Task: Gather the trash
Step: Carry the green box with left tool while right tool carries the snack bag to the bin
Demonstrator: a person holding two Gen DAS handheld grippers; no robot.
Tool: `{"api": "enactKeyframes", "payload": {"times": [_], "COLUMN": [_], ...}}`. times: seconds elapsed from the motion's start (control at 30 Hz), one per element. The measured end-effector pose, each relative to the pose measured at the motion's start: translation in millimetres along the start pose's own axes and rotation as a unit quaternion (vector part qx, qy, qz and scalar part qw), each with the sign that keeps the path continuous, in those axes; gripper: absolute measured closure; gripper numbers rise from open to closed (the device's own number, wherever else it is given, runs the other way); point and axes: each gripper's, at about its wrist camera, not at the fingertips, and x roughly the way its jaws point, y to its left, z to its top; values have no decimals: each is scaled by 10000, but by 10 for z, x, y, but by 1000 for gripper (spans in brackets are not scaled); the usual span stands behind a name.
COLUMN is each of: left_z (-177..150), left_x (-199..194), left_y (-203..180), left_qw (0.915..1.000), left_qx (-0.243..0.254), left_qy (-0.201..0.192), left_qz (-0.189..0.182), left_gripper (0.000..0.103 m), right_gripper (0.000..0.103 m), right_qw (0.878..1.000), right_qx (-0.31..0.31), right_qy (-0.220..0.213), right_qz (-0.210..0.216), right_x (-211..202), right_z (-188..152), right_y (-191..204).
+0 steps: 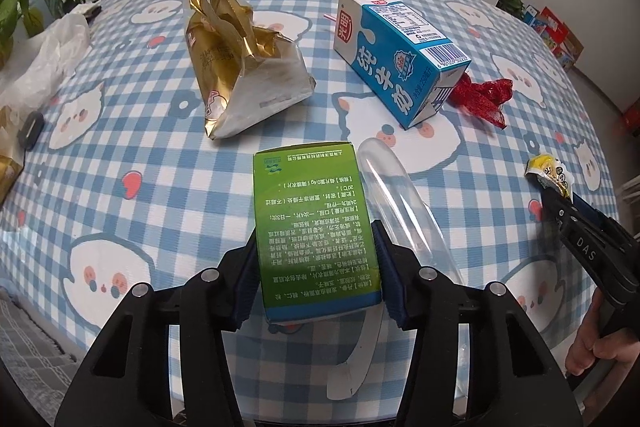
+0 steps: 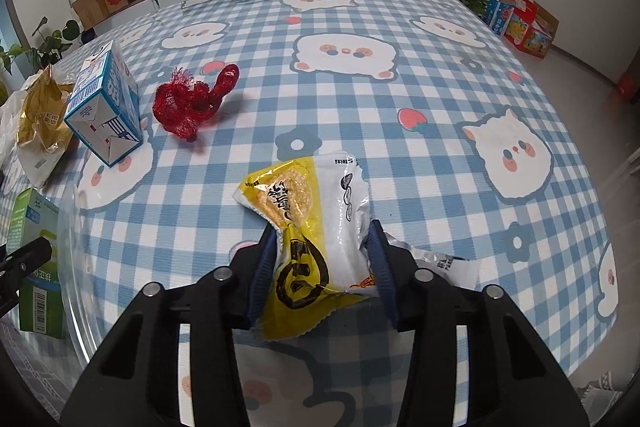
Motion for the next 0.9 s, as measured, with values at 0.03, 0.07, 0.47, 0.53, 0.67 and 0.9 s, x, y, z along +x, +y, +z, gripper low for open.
{"api": "enactKeyframes", "payload": {"times": [0.03,0.07,0.47,0.53,0.67,0.9], "left_z": [0,-1,-4,-4,-17,-103], "left_x": [0,-2,-49,-80,-164,-373], "left_y": [-1,0,-18,-5,15,31], "left_qw": [10000,10000,9999,9999,9998,9994], "left_qx": [9,17,94,103,113,142], "left_qy": [-3,-5,-57,-81,-147,-282], "left_qz": [-1,-1,-4,-8,-34,-117], "left_gripper": [53,53,57,57,57,57], "right_gripper": [72,76,82,82,82,82], "right_qw": [10000,10000,9999,9999,9998,9996], "right_qx": [-5,-9,73,83,99,69], "right_qy": [-5,-11,-106,-121,-163,-253], "right_qz": [9,11,-13,4,6,74], "right_x": [-4,-9,-47,-76,-172,-398], "right_z": [-1,-3,9,10,-9,-76], "right_y": [3,7,-28,-20,4,102]}}
